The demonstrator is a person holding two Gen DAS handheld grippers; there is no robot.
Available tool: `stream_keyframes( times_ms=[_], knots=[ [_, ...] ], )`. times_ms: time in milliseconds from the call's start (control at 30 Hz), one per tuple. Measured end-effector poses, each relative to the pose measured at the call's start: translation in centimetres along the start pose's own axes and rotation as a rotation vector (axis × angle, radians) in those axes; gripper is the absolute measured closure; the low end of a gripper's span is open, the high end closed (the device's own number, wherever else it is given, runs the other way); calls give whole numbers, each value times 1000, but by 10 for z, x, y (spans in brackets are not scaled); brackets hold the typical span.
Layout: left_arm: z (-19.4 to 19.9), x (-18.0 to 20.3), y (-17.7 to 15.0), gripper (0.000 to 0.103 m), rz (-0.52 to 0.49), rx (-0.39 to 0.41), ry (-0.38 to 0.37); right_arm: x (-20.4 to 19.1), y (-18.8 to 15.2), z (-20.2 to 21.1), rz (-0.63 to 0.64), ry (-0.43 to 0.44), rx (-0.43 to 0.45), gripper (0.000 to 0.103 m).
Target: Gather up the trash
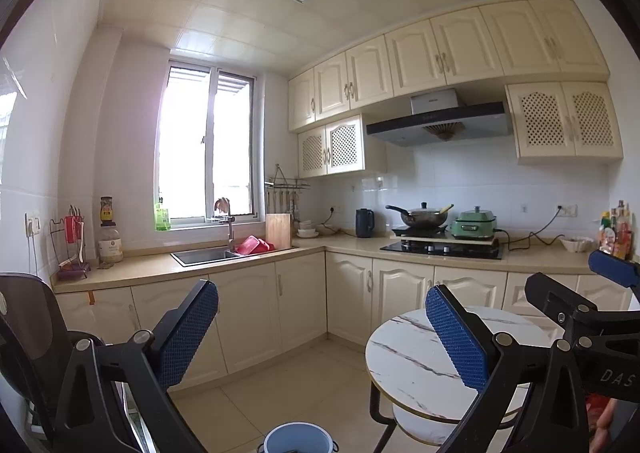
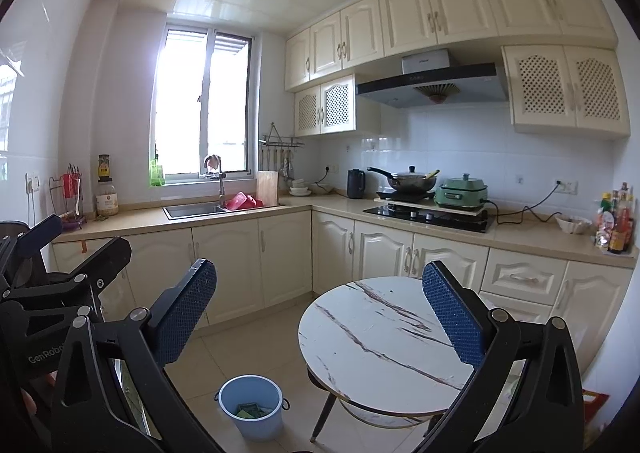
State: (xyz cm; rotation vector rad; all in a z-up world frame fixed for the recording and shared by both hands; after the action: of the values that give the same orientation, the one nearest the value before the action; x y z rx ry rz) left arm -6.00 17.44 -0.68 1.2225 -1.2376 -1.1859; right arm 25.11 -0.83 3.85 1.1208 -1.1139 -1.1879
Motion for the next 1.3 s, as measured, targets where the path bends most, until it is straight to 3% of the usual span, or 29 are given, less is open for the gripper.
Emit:
stream_keyframes(
  times_ms=[1300],
  knots=[
    [-23,-10,3,1,-6,-5,-2,1,-6,-3,0,-3,-6,0]
  ],
)
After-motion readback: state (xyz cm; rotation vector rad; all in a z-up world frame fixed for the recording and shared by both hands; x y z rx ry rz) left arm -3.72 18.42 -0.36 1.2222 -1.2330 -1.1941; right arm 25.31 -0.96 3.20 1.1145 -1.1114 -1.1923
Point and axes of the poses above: each gripper's, at about its wrist camera, not at the fingertips, and z roughly against the way its jaws point, x to its right, y to its top, the point moved 10 cm from there along -z, roughly the way its jaws point, and after that the axes turned 5 degrees about x, right-handed, at the moved point
